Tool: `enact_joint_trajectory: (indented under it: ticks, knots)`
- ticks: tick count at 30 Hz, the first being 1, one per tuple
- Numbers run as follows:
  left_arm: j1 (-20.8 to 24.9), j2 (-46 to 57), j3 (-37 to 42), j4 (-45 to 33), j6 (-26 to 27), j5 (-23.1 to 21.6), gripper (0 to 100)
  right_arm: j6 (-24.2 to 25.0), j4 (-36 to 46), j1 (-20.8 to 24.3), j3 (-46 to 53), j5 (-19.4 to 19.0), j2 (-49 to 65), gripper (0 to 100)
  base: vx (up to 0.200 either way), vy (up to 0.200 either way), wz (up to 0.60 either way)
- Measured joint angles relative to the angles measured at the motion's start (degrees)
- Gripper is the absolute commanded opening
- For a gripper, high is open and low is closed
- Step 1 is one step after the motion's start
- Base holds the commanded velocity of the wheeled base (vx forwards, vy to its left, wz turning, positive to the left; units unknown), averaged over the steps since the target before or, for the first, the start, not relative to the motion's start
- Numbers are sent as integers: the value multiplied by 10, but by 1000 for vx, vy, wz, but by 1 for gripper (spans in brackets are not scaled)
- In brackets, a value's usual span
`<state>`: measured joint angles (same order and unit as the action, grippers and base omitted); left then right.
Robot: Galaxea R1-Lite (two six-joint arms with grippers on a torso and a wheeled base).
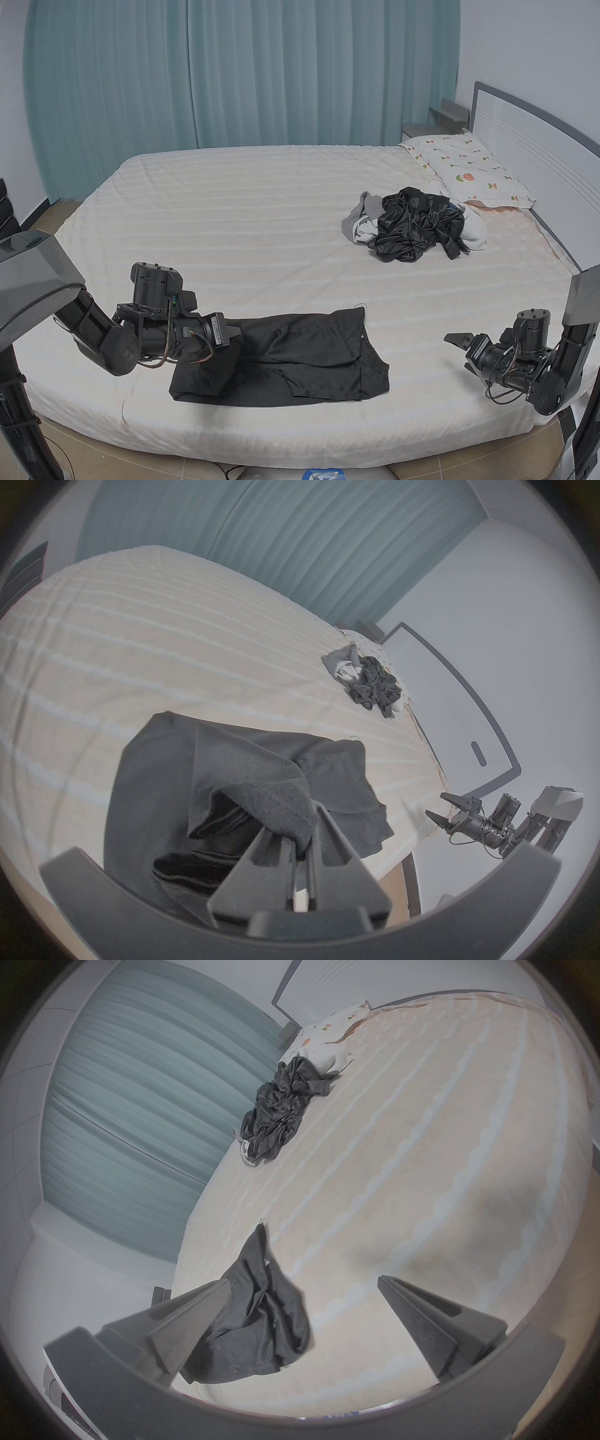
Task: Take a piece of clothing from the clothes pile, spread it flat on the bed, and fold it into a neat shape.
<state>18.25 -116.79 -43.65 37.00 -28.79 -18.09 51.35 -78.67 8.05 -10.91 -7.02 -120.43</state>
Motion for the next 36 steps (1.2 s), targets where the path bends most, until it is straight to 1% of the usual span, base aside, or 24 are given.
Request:
enact_joint_trajectory:
  ticks: [3,9,18,21,24,25,32,36]
  knots:
    - [14,-2,-24,-21,-10,19,0,0,0,0,0,0,0,100,0,-200,0]
    - [43,-17,-65,-42,-22,40,0,0,0,1,0,0,0,100,0,-200,0]
    - [75,-74,-119,-48,-22,99,0,0,0,2,0,0,0,100,0,0,0]
    - [84,-90,-127,-45,-24,110,0,0,0,2,0,0,0,100,0,0,0]
    - [93,-102,-132,-45,-37,113,0,0,0,2,0,0,-1,100,0,0,0]
    - [95,-105,-134,-45,-42,114,100,0,0,2,0,0,-1,100,0,0,0]
    - [108,-111,-142,-44,-77,114,100,0,0,2,1,0,-1,100,0,0,0]
    - [108,-104,-142,-43,-113,110,100,0,0,2,2,0,-2,100,0,0,0]
